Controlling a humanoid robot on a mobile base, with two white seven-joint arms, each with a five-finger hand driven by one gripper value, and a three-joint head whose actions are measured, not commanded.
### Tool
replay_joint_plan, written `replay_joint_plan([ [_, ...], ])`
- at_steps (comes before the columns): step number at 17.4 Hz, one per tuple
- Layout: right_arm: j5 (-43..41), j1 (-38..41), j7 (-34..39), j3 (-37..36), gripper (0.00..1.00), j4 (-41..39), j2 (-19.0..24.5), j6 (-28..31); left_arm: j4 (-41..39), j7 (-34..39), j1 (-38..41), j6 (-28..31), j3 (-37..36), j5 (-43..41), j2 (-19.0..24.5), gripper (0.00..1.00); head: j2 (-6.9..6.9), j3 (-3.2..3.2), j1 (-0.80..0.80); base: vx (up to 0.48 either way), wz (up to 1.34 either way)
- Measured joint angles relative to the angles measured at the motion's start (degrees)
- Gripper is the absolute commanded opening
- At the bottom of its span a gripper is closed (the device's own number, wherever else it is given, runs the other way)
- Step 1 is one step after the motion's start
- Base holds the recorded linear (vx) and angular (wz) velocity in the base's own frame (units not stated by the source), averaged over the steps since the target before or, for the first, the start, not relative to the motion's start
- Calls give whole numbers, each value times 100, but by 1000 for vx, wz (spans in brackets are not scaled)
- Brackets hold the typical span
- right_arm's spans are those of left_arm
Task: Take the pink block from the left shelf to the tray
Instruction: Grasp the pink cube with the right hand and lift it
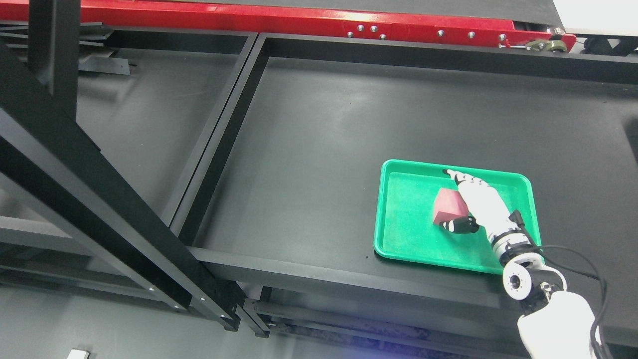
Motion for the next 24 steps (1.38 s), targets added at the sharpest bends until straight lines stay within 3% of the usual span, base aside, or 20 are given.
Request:
replay_joint_plan([
  [3,3,-50,11,22,79,137,12,-11,0,0,0,0,0,0,0,100,0,0,0,0,0],
  [6,5,-51,11,36,53,232,25,49,0,0,0,1,0,0,0,100,0,0,0,0,0],
  [8,5,-64,7,44,27,290,35,107,0,0,0,1,0,0,0,100,0,0,0,0,0],
  [9,5,-73,2,45,10,316,38,116,0,0,0,2,0,0,0,100,0,0,0,0,0],
  [10,5,-77,-8,45,1,341,44,116,0,0,0,2,0,0,0,100,0,0,0,0,0],
  [15,-26,-123,-101,15,1,431,58,-12,0,0,0,2,0,0,0,100,0,0,0,0,0],
  [24,-202,-71,-1497,-259,1,229,69,-825,0,0,0,4,0,0,-1,100,0,0,0,1,3],
])
